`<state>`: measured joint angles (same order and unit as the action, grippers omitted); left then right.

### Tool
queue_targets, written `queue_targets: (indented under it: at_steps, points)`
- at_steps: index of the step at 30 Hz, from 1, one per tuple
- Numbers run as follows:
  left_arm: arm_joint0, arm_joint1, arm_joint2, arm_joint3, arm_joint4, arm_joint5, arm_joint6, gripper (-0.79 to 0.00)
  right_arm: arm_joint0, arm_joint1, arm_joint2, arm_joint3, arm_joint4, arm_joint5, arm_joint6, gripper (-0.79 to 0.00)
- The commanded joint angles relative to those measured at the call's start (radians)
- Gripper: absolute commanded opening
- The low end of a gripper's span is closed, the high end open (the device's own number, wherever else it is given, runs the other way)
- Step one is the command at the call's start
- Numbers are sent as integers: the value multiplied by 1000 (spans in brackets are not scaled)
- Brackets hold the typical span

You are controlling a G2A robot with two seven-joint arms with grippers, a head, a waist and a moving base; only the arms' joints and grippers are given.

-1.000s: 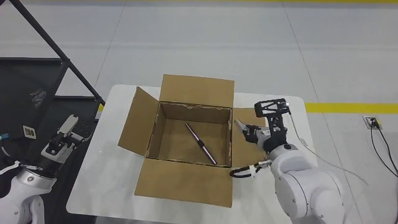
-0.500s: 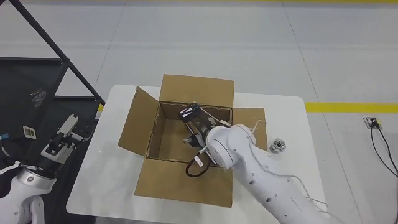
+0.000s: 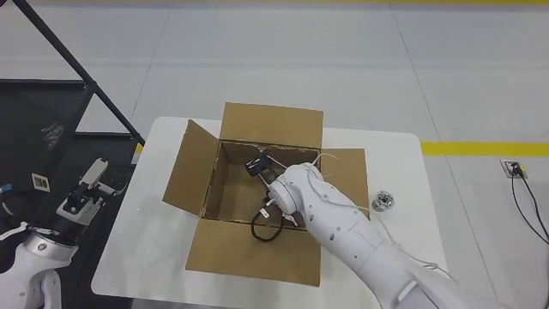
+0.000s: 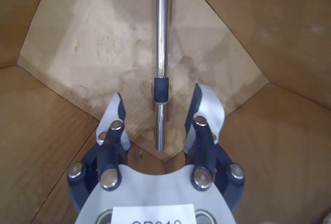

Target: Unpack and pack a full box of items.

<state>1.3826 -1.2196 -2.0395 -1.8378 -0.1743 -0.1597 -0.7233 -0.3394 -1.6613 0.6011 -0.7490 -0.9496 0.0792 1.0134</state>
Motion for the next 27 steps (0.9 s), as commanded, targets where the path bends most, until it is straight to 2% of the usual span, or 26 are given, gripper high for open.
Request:
queue_targets:
  at_steps: [1, 4, 6, 9, 17, 20, 27]
  points:
    - [0, 0, 0, 0, 0, 0, 0, 0, 8, -14, -8, 44, 9, -5, -13, -493]
    - [0, 0, 0, 0, 0, 0, 0, 0, 19, -36, -21, 98, 17, -11, -32, -499]
    - [0, 0, 0, 0, 0, 0, 0, 0, 27, -50, -29, 134, 13, -5, -45, -545]
    - [0, 0, 0, 0, 0, 0, 0, 0, 37, -68, -30, 181, 28, -12, -67, -566]
    - [0, 0, 0, 0, 0, 0, 0, 0, 62, -106, -31, 288, 40, -27, -123, -579]
    - [0, 0, 0, 0, 0, 0, 0, 0, 70, -119, -33, 322, 42, -32, -130, -610]
    - [0, 0, 0, 0, 0, 0, 0, 0, 85, -149, -35, 379, 45, -53, -138, -619]
